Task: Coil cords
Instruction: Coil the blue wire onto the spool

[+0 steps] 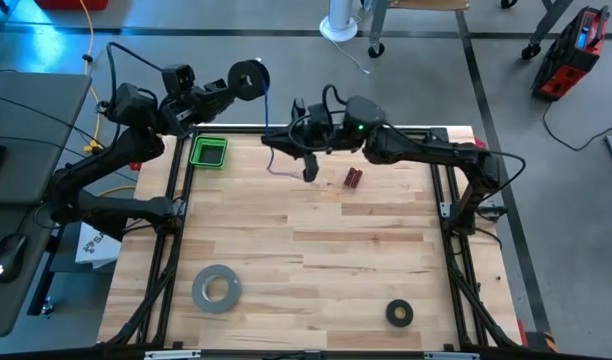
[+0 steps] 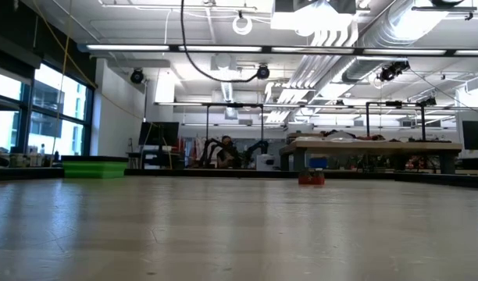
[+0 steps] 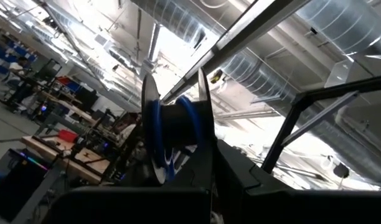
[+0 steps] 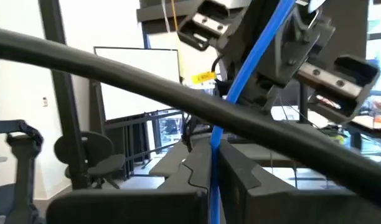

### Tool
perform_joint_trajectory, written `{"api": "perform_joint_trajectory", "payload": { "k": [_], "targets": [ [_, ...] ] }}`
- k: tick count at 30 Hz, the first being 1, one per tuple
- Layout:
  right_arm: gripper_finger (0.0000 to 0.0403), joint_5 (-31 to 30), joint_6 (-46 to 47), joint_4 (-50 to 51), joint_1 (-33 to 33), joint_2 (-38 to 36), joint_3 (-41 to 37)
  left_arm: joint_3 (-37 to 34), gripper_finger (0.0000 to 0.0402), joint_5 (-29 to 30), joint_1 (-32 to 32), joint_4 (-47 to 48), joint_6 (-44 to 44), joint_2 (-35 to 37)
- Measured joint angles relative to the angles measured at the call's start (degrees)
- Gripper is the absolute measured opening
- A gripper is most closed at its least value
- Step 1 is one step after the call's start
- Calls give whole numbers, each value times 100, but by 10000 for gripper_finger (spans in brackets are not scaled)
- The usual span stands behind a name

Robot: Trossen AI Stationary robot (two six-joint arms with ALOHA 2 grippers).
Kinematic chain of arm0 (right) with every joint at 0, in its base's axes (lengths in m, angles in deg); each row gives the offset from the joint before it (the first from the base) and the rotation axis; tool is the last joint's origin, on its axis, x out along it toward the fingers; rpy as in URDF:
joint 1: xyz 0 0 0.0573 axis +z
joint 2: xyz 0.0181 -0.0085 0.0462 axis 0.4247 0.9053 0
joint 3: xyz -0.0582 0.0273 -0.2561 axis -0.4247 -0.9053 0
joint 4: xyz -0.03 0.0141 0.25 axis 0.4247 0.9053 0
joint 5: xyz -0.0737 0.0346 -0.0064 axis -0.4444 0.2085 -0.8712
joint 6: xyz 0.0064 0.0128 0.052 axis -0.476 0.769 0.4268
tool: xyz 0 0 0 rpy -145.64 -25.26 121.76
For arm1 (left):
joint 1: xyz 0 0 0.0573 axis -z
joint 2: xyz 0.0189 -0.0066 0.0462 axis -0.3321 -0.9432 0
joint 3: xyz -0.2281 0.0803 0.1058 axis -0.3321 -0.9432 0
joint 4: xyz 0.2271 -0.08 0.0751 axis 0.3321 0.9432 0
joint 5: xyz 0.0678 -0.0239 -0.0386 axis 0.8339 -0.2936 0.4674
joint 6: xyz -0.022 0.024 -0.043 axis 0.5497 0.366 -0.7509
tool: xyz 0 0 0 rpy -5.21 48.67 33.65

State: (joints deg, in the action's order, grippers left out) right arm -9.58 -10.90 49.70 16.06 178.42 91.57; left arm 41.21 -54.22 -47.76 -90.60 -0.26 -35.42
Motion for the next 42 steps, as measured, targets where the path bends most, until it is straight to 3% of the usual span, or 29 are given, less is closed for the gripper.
{"api": "perform_joint_trajectory", "payload": {
  "k": [17, 29, 42],
  "targets": [
    [10, -32, 201, -544, 86, 108, -2, 2, 0, 138, 405, -75, -192, -150],
    [107, -365, 255, -758, 88, 108, -2, 2, 0, 471, 884, -66, -498, -330],
    [120, -356, 231, -499, -112, 97, -2, 9, 0, 443, 739, -442, -601, -169]
  ]
}}
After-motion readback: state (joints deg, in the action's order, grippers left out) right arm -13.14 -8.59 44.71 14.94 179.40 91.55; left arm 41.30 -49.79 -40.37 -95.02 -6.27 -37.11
